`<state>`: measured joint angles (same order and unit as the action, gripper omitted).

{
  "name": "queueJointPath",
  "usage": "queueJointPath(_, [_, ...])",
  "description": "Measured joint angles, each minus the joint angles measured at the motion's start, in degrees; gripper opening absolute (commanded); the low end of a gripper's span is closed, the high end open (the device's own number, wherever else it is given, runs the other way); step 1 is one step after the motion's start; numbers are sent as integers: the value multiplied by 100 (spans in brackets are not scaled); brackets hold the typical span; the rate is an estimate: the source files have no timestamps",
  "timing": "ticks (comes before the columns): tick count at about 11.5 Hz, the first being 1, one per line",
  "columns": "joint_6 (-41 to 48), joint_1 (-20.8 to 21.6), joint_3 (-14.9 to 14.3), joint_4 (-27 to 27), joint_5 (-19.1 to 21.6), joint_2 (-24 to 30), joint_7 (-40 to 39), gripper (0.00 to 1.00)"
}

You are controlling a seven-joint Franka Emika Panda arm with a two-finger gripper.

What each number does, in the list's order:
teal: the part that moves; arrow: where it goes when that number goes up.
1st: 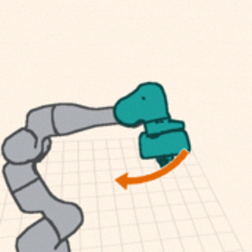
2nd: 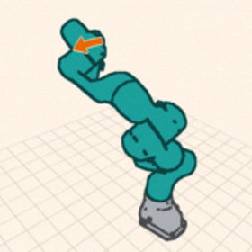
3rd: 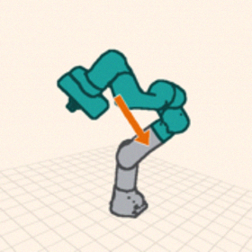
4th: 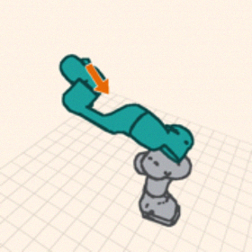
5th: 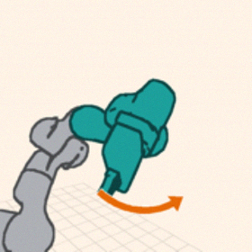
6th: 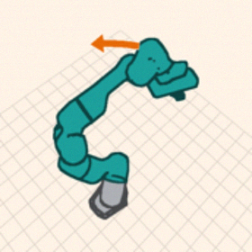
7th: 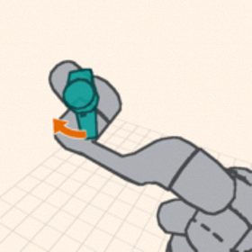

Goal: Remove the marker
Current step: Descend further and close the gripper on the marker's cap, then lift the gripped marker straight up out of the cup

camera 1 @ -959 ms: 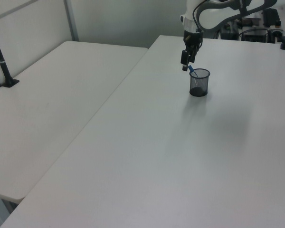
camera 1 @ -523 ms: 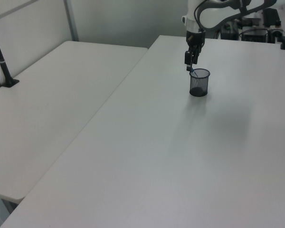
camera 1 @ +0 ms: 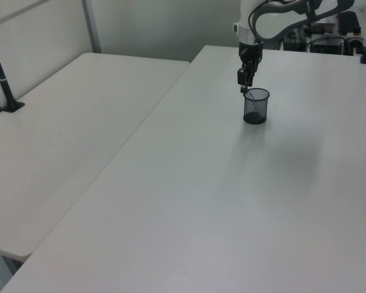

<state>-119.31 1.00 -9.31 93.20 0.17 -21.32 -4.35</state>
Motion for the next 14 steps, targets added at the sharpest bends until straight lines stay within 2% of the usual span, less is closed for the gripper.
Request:
queueJointPath(2, [-103,0,0,-1,0,-16,0,24])
queueJointPath(6, [-163,0,0,-8,0,-16,0,8])
queueJointPath(9, [-165,-2,-5,-28,0,-16,0,1])
queueJointPath(14, [-167,-11,-69,-191,1,-5,2,0])
